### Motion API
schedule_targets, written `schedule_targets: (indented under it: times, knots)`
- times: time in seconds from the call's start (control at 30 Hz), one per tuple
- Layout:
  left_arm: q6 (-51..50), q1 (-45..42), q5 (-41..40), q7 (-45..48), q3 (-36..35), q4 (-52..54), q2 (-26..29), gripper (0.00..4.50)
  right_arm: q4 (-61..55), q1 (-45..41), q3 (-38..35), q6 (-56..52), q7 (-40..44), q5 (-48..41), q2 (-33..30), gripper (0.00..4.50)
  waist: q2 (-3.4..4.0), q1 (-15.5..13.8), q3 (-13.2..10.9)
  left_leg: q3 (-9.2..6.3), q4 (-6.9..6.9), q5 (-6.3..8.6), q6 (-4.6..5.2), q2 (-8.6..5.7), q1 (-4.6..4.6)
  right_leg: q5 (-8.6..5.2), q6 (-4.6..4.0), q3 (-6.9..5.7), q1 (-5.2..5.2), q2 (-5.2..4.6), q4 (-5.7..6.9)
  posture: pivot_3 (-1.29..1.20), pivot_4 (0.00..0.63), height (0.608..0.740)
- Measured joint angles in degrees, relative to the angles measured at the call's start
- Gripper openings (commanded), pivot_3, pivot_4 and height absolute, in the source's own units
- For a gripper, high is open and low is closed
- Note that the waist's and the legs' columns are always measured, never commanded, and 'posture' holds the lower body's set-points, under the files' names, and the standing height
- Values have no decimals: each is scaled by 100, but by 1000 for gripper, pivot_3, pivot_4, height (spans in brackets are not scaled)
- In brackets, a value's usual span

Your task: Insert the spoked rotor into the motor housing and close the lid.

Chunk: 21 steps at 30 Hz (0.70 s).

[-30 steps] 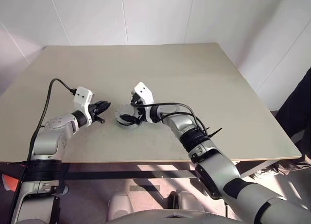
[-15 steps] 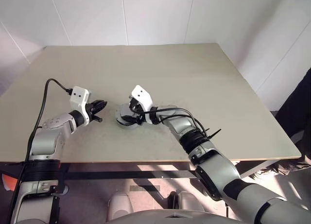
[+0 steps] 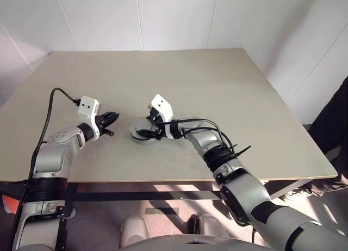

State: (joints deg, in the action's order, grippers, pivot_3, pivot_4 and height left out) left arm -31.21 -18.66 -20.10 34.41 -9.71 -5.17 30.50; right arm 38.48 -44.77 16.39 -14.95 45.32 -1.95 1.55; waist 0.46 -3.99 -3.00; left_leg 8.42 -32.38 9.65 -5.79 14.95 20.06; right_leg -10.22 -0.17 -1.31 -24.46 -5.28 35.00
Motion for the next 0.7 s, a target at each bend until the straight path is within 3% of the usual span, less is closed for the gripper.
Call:
schedule_targets:
  times: [0.7]
  knots:
    - [1,2,9,-20,26,-1,-9,777,-120,81,60,-20,80,68,-72,3123,-1,0,0,0,-1,0,1,0,-1,0,0,0,0,0,0,0,0,740]
